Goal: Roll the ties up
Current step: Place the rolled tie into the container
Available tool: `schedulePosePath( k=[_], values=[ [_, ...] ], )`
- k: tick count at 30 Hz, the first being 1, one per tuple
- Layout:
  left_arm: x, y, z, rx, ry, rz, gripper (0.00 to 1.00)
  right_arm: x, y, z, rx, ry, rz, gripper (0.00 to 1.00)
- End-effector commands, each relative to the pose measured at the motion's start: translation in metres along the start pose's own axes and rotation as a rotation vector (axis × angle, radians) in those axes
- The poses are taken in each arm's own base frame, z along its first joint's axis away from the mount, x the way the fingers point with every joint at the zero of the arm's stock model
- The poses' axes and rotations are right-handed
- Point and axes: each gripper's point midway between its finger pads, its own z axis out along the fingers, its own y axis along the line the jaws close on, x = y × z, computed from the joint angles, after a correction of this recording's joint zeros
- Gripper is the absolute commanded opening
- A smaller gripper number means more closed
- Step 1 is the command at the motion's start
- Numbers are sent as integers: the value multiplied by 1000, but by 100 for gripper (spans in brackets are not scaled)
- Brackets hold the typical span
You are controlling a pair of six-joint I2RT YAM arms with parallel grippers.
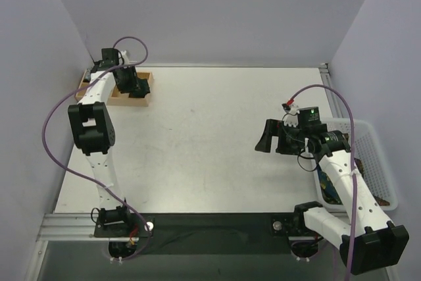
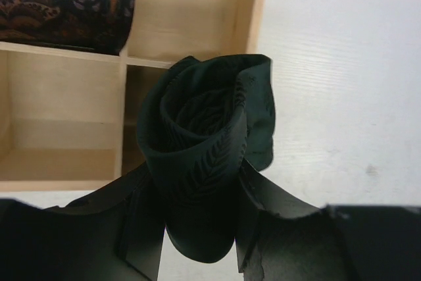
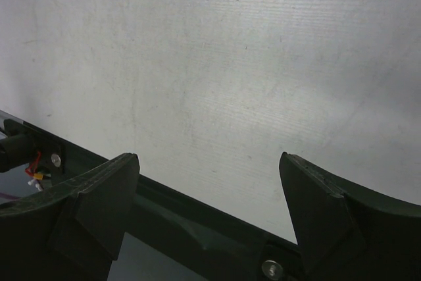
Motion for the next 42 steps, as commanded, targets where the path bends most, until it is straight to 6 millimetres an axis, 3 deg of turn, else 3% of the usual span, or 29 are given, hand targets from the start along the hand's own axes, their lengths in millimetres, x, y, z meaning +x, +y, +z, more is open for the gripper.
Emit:
schedulePosePath(
  k=[1, 4, 10, 19, 20, 26, 30, 36, 40, 42],
  values=[
    [9, 25, 0, -127, 85, 113, 4, 9, -9, -4, 43, 20, 18, 91],
    [10, 43, 4, -194, 108, 133, 4, 10, -10, -6, 58, 26, 29, 91],
    [9, 56, 7, -271, 143, 204, 4, 7, -11, -8, 71, 28, 35, 91],
    [26, 29, 9, -259, 233, 343, 6, 1, -9, -9, 73, 31, 36, 91],
    [32, 12, 11, -244, 249, 392, 7, 1, -9, -9, 74, 30, 35, 91],
    [29, 10, 20, -278, 253, 388, 12, 5, -11, -10, 84, 40, 34, 91],
    [32, 11, 31, -276, 266, 366, 24, 12, -13, -9, 88, 54, 35, 91],
    [29, 3, 31, -244, 252, 348, 45, 14, -15, -11, 94, 63, 19, 91],
    [27, 6, 23, -268, 248, 336, 49, 13, -15, -14, 98, 57, 2, 91],
    [22, 0, 15, -254, 229, 332, 59, 11, -15, -16, 98, 55, -5, 91]
  ],
)
